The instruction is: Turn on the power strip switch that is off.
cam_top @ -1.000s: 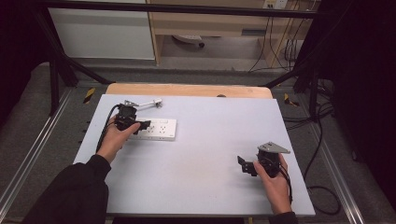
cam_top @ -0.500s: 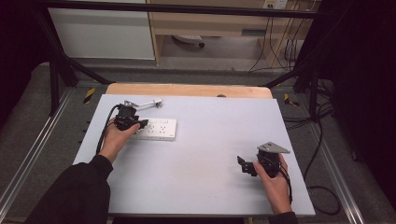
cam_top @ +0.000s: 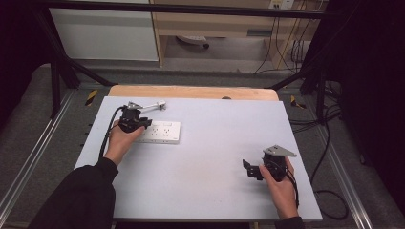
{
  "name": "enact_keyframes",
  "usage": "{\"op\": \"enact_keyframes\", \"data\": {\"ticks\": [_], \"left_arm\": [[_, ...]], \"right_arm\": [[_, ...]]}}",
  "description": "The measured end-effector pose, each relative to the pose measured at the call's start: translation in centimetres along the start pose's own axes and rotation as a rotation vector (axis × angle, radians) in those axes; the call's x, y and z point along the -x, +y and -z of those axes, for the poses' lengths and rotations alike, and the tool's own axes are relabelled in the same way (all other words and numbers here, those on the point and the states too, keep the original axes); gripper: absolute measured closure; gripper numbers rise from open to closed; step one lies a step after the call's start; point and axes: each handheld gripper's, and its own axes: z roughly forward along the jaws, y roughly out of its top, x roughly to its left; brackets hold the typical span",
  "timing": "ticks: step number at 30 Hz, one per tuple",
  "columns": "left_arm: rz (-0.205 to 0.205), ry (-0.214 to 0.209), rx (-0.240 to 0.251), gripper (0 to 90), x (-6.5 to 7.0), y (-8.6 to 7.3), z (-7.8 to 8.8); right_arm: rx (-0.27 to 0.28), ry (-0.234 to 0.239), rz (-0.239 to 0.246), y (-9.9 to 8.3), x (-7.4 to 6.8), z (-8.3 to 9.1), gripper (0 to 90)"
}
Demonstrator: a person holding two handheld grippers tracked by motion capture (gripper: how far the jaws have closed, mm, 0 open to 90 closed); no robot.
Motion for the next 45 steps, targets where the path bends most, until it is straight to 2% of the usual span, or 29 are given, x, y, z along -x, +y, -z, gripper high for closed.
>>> {"op": "enact_keyframes", "data": {"ticks": [6,14,29,45], "left_arm": [[0.018,-0.023,0.016,81.9,0.1,0.0,-0.4],[0.016,-0.052,0.026,89.9,0.5,0.1,-0.7],[0.031,-0.047,0.040,90.0,0.5,0.1,-1.2],[0.024,-0.048,0.026,90.0,0.7,-0.1,-1.8]], "right_arm": [[-0.001,0.002,0.003,0.0,0.0,-0.1,4.0],[0.000,0.003,0.004,0.0,0.0,0.0,4.0],[0.002,0.007,0.007,0.0,0.0,0.0,3.9],[0.000,0.010,0.008,0.0,0.0,0.0,3.9]]}}
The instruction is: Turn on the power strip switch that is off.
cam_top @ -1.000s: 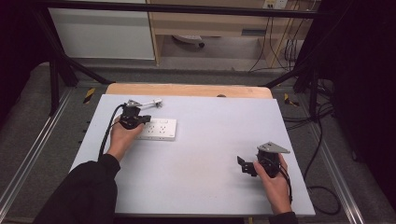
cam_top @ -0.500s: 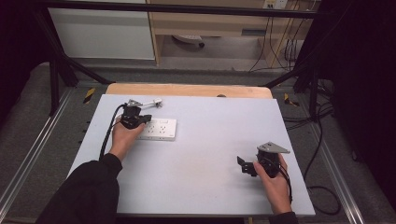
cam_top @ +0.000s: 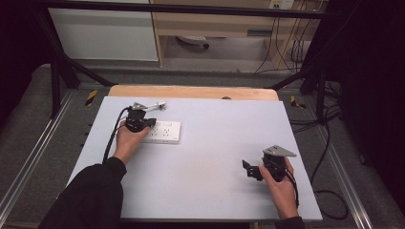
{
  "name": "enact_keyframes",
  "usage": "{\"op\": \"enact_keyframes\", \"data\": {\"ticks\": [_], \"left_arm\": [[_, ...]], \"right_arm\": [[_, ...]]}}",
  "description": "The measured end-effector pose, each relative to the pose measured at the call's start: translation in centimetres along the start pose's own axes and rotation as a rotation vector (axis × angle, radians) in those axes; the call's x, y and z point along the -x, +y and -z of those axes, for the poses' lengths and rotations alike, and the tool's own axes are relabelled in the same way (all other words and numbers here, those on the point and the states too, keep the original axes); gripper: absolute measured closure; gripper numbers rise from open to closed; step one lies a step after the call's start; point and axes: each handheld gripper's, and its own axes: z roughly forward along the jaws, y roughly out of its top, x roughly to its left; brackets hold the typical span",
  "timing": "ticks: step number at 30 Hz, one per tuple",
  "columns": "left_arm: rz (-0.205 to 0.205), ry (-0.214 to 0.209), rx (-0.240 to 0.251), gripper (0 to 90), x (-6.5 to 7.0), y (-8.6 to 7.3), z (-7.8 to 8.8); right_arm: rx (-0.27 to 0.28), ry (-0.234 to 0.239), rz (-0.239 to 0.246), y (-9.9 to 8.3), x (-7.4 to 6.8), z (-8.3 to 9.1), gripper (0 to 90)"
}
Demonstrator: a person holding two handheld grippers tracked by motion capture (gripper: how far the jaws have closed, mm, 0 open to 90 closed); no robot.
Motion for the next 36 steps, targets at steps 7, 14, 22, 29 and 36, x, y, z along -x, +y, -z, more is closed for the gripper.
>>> {"op": "enact_keyframes", "data": {"ticks": [7,14,22,29,36], "left_arm": [[-0.002,-0.005,0.000,90.0,0.04,-0.04,-0.05],[0.007,-0.015,0.003,90.0,-0.06,-0.10,-0.06],[0.021,-0.023,0.002,90.0,-0.12,-0.11,-0.05],[0.017,-0.027,0.000,90.0,-0.04,-0.13,-0.09],[0.019,-0.029,0.001,90.0,-0.06,-0.14,-0.09]], "right_arm": [[-0.003,0.001,-0.002,-0.01,-0.03,-0.01,3.9],[-0.005,0.000,0.002,-0.02,-0.03,-0.02,3.9],[-0.009,0.001,0.003,-0.03,-0.07,-0.05,3.9],[-0.006,0.000,0.005,-0.03,-0.06,-0.06,3.8],[-0.007,0.001,0.003,-0.03,-0.08,-0.04,3.8]]}}
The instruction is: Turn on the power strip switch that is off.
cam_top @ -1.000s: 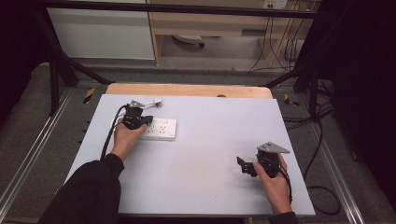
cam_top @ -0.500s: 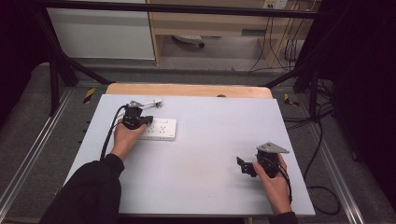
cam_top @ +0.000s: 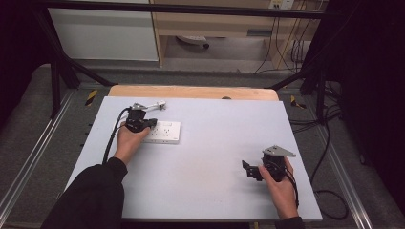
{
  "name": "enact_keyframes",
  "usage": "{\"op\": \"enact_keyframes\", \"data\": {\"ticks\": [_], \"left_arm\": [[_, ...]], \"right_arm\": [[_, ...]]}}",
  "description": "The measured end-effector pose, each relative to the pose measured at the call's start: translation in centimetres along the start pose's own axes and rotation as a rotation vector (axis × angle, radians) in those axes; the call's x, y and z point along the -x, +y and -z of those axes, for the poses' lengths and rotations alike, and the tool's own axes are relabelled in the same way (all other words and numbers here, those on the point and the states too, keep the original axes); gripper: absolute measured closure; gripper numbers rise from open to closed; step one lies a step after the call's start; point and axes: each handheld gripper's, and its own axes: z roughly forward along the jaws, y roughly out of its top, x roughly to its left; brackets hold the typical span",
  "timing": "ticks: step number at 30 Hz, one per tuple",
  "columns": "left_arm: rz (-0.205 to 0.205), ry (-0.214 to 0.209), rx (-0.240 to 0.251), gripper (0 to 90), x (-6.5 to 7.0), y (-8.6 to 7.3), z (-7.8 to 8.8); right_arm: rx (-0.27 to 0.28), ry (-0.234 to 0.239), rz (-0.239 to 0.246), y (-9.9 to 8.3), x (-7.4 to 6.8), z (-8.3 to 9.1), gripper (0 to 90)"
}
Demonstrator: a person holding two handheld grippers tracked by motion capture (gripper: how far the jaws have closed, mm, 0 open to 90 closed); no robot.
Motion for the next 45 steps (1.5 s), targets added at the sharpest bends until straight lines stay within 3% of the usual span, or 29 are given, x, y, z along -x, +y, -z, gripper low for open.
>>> {"op": "enact_keyframes", "data": {"ticks": [28,38,42,45], "left_arm": [[0.014,-0.006,0.002,90.0,-0.11,0.00,-0.02],[-0.001,0.015,-0.007,90.0,0.23,0.14,-0.07],[0.016,0.029,-0.008,90.0,-0.13,0.16,0.07],[-0.007,0.066,-0.020,90.0,-0.36,0.05,0.23]], "right_arm": [[-0.006,0.001,0.002,-0.04,-0.04,-0.07,3.8],[-0.009,0.001,0.004,-0.06,-0.03,-0.09,3.7],[-0.012,0.004,0.000,-0.05,-0.10,-0.06,3.6],[-0.011,0.004,0.002,-0.06,-0.04,-0.06,3.6]]}}
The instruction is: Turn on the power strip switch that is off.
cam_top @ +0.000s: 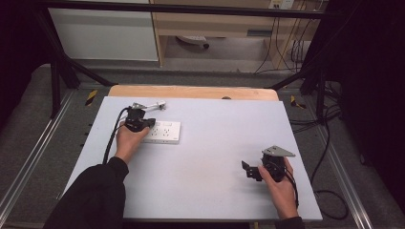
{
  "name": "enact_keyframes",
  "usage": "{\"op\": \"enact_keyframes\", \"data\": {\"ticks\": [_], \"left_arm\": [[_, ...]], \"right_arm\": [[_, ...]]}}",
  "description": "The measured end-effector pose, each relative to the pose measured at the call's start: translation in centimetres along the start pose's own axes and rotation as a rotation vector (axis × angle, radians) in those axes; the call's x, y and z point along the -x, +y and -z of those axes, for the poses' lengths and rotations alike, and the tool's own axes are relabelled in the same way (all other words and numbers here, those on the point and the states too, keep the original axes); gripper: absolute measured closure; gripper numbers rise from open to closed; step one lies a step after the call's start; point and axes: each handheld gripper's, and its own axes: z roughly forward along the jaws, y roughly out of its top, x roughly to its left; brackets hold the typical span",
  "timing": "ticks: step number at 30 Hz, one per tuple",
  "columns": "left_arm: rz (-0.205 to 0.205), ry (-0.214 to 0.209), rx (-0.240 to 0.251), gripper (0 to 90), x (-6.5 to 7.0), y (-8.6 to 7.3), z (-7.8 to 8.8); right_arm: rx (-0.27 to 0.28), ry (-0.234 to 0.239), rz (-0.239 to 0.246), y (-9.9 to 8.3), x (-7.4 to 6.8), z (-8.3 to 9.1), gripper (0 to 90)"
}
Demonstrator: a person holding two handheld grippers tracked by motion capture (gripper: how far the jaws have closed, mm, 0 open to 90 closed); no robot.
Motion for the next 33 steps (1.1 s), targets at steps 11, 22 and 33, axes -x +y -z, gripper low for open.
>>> {"op": "enact_keyframes", "data": {"ticks": [11,22,33], "left_arm": [[0.022,-0.050,0.039,90.0,-0.84,-0.51,0.03],[0.027,-0.060,0.058,90.0,-0.31,-0.35,0.12],[0.035,-0.050,0.077,72.8,-0.06,-0.18,0.37]], "right_arm": [[0.000,-0.002,-0.004,0.02,0.03,-0.05,3.6],[0.002,0.000,0.000,0.02,-0.01,-0.02,3.6],[-0.002,-0.001,0.003,0.01,-0.01,-0.06,3.6]]}}
